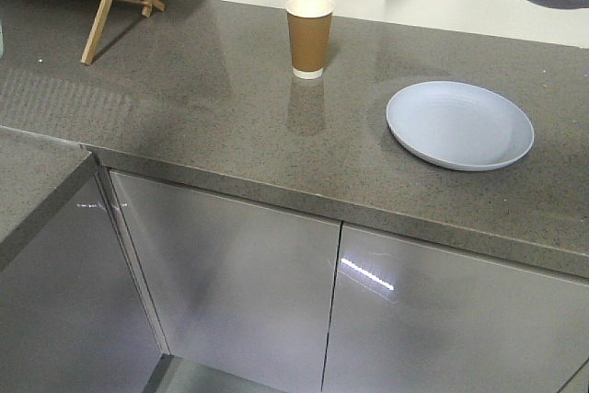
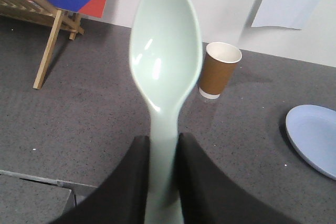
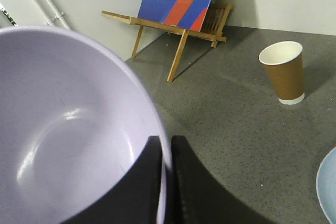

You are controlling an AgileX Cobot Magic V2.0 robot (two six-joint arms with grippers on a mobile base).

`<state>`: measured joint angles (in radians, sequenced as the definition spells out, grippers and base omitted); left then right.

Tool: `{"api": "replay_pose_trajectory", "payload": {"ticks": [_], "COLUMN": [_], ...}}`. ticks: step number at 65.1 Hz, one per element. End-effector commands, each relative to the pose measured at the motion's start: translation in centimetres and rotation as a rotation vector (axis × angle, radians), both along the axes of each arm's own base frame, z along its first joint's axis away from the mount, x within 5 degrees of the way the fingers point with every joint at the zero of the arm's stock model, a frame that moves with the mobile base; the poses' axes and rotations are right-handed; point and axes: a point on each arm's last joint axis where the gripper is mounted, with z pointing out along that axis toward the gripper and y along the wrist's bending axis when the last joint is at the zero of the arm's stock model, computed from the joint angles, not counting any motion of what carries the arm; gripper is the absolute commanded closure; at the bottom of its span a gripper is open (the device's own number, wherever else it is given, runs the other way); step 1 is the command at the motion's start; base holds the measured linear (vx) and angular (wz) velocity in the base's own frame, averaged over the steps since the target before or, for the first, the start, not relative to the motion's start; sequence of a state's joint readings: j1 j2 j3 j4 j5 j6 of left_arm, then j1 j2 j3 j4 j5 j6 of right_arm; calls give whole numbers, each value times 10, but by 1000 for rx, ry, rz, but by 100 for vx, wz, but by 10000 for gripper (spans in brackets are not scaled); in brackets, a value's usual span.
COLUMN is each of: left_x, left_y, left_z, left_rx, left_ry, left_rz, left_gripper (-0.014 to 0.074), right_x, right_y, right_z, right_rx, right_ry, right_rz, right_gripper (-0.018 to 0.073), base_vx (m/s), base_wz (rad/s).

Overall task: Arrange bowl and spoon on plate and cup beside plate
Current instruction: 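Drive the base toward the pale blue plate and brown paper cup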

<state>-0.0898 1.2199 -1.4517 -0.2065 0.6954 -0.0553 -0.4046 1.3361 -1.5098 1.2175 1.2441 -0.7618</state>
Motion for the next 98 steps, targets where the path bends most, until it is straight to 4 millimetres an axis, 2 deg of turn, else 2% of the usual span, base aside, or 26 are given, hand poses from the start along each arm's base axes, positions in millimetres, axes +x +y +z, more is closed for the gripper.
{"api": "replay_pose_trajectory", "payload": {"ticks": [1,98], "left_x": [-9,-9], "left_y": [1,0], "left_z": [20,19], "left_rx": [-32,-30], "left_ry": [-115,-102], "left_rz": [7,5], "left_gripper": [602,602], "right_x": [-11,-11], "right_y": [5,5], "right_z": [21,21], "right_rx": [42,42], "right_ry": [-93,-93], "right_rz": [8,8], "right_gripper": [564,564], "base_vx": [1,5], "base_wz": [1,-13]}}
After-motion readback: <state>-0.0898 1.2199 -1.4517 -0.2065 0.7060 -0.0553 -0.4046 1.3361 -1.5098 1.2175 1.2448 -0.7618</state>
